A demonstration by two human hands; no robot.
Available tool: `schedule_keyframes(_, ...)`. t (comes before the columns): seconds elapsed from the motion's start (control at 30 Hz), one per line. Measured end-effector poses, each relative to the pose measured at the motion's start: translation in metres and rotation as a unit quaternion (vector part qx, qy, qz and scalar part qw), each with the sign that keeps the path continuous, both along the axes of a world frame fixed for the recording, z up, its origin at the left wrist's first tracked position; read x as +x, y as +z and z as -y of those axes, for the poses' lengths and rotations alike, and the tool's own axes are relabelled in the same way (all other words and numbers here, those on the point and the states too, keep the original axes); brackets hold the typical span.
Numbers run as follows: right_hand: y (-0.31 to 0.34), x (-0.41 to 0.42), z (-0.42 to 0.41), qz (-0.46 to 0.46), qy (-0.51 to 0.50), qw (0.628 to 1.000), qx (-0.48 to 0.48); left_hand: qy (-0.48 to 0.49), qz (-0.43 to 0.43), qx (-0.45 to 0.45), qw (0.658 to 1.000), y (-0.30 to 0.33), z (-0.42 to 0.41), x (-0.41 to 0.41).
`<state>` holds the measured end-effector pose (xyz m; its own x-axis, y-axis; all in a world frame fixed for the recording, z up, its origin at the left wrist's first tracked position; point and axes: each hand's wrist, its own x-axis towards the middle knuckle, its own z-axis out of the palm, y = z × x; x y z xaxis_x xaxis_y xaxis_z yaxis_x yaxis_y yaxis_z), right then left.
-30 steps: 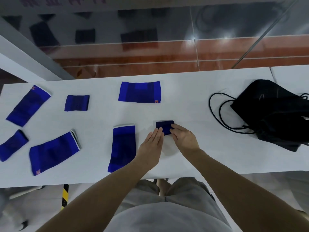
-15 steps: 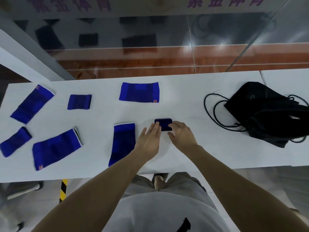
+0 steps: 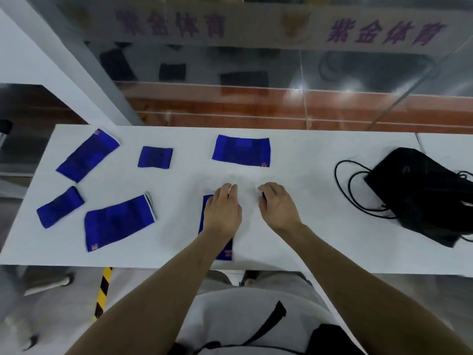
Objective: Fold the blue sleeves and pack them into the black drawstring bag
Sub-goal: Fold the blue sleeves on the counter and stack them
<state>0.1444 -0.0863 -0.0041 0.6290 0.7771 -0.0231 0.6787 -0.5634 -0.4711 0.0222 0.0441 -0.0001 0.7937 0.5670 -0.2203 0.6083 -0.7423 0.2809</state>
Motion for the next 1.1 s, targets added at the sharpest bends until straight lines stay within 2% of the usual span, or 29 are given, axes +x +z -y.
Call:
schedule_keyframes(0.33,0.009,-0.085,-0.149,0.007,0.032,0.999,-0.024,0.059,0.019,0.022,0.998,0.016,-0.143,-0.109)
schedule_keyframes(0.6,0.008,-0.156,-0.277,0.006,0.06,0.998,-0.022,0.112,-0.009,0.016,0.994,0.006,-0.261,-0.198)
schedule_keyframes(0.8,-0.009,-0.202,-0.34,-0.016,0.063,0.997,-0.034,0.137,-0.022,0.002,0.99,-0.008,-0.312,-0.252)
schedule_keyframes(1.1,-0.039,-0.269,-0.41,-0.072,0.144,0.984,-0.075,0.227,-0.044,-0.04,0.972,-0.034,-0.367,-0.325)
